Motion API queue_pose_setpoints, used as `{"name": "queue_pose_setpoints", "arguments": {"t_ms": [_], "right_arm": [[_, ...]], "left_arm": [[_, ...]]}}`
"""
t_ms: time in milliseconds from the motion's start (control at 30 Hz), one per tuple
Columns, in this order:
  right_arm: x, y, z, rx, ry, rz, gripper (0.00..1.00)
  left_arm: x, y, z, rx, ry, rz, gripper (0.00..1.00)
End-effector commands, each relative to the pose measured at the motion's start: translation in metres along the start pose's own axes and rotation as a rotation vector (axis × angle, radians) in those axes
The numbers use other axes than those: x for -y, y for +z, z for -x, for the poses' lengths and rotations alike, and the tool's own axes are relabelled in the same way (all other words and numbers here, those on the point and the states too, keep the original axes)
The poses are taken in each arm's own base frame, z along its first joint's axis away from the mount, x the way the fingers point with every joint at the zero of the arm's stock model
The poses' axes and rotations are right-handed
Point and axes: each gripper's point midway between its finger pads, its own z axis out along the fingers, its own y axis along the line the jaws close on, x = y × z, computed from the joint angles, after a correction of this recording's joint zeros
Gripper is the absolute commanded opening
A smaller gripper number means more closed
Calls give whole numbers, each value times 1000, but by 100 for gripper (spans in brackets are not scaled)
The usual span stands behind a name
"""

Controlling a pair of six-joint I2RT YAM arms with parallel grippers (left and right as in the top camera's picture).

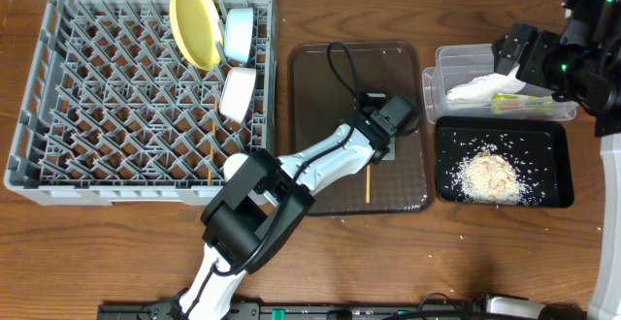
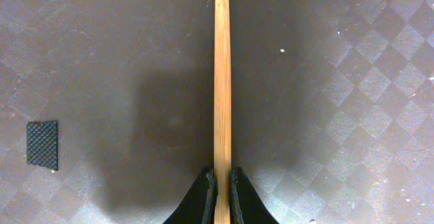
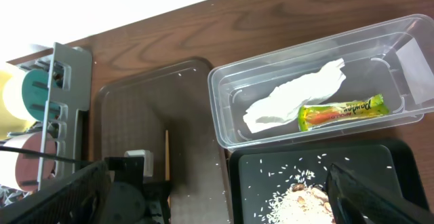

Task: Sort waste into correct bins and load items into the dishwasher
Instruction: 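Move the left gripper back to the brown tray and grasp the second chopstick, then carry the second chopstick over the dish rack with the left gripper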

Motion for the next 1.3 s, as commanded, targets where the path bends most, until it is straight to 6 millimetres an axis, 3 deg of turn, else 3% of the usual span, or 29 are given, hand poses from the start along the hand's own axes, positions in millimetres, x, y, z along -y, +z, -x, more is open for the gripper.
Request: {"name": "queue_pose_setpoints", "arguments": {"t_ms": [0, 167, 333, 467, 567, 667, 767, 967, 1067, 1267], "right_arm": [[1, -3, 3, 11, 16, 3, 99], [1, -3, 3, 11, 16, 3, 99], [1, -3, 3, 11, 16, 3, 99], [1, -3, 3, 11, 16, 3, 99], [1, -3, 3, 11, 16, 3, 99], [1, -3, 3, 11, 16, 3, 99], [1, -3, 3, 11, 16, 3, 99], [1, -3, 3, 11, 16, 3, 99], [1, -3, 3, 11, 16, 3, 99], [1, -3, 3, 11, 16, 3, 99]], "left_arm": [[-7, 8, -7, -35, -4, 25, 7], [-20, -30, 17, -5, 1, 18, 8], [-52, -103, 52, 55, 37, 10, 8], [-101, -174, 70, 116, 36, 24, 8], [-145, -216, 74, 146, 73, 63, 8], [-195, -239, 76, 159, 65, 175, 8], [-240, -241, 75, 132, 68, 304, 8], [-295, -208, 71, 38, 54, 462, 8], [-317, -189, 68, -11, 36, 519, 8], [-341, -147, 66, -107, 48, 544, 8]]}}
